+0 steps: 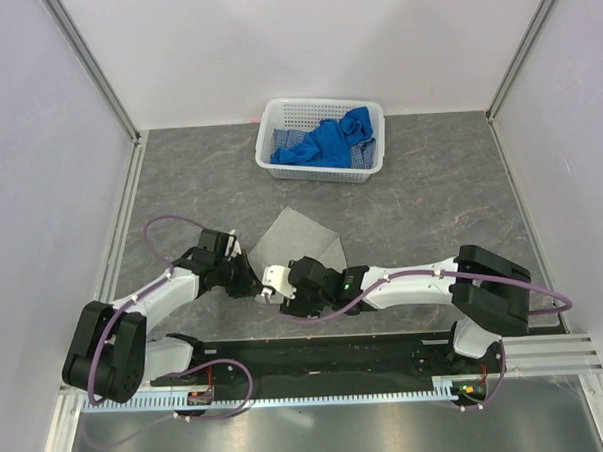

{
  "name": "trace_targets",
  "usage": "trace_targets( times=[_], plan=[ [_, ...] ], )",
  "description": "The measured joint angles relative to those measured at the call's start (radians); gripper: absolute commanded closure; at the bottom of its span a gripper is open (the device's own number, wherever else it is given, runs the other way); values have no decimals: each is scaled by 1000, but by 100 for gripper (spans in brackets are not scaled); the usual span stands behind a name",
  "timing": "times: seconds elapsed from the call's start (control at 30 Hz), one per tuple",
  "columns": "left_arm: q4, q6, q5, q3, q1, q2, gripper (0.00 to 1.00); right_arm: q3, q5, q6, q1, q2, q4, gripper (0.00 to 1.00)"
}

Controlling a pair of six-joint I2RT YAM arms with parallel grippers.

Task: Fold the napkin, place the utensils inside, and roll it up
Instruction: Roll the napkin with the utensil

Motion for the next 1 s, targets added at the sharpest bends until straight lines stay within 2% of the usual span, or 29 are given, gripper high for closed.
trace_targets(
  times=[0.2,0.37,0.4,0.47,0.5,0.57,0.6,0.73,1.0],
  plan=[
    [-3,8,10,6,3,8,98,-2,-11,-34,-2,38,23,44],
    [-2,19,21,11,3,14,98,13,-71,-34,-24,69,13,52],
    [-2,23,24,13,3,15,98,23,-89,-34,-32,76,5,57],
    [-2,31,38,19,4,19,89,59,-138,-27,-53,97,-34,61],
    [-2,35,40,23,4,22,75,72,-154,-25,-61,106,-47,64],
    [-3,50,42,34,5,25,56,114,-191,-14,-84,130,-93,67],
    [-2,53,41,41,5,26,44,137,-216,-7,-99,143,-113,70],
    [-1,63,26,64,5,-1,30,219,-340,28,-158,193,-192,73],
    [-22,63,-66,60,5,-160,29,301,-674,118,-281,269,-323,73]
  ],
)
